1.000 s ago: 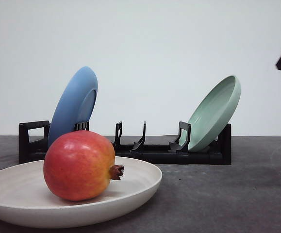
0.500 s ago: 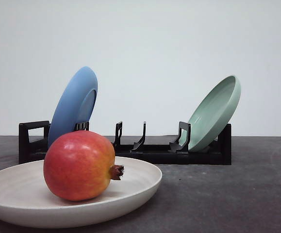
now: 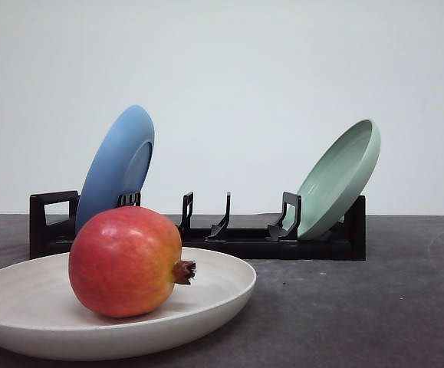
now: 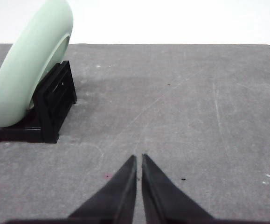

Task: Place pomegranate in white plate

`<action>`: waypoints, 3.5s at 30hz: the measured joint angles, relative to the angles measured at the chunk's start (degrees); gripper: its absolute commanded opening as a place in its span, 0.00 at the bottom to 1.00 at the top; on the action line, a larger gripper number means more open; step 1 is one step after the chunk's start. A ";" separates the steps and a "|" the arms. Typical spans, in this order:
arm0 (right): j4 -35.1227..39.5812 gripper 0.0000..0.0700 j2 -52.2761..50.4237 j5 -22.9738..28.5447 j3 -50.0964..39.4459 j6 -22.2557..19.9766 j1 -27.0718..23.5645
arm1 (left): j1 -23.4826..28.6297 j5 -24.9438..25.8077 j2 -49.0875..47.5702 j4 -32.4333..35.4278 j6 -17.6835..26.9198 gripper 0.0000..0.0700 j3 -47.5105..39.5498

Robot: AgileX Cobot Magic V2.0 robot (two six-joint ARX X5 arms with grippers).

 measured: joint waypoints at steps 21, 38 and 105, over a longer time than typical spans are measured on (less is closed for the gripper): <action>0.27 0.02 0.00 0.00 -0.09 0.00 0.00 | 0.00 0.00 0.00 0.00 0.02 0.00 0.00; 0.27 0.02 0.00 0.00 -0.09 0.02 0.00 | 0.00 0.00 0.00 0.00 0.02 0.00 0.00; 0.27 0.02 0.00 0.00 -0.09 0.00 0.00 | 0.00 0.00 0.00 0.00 0.00 0.00 0.00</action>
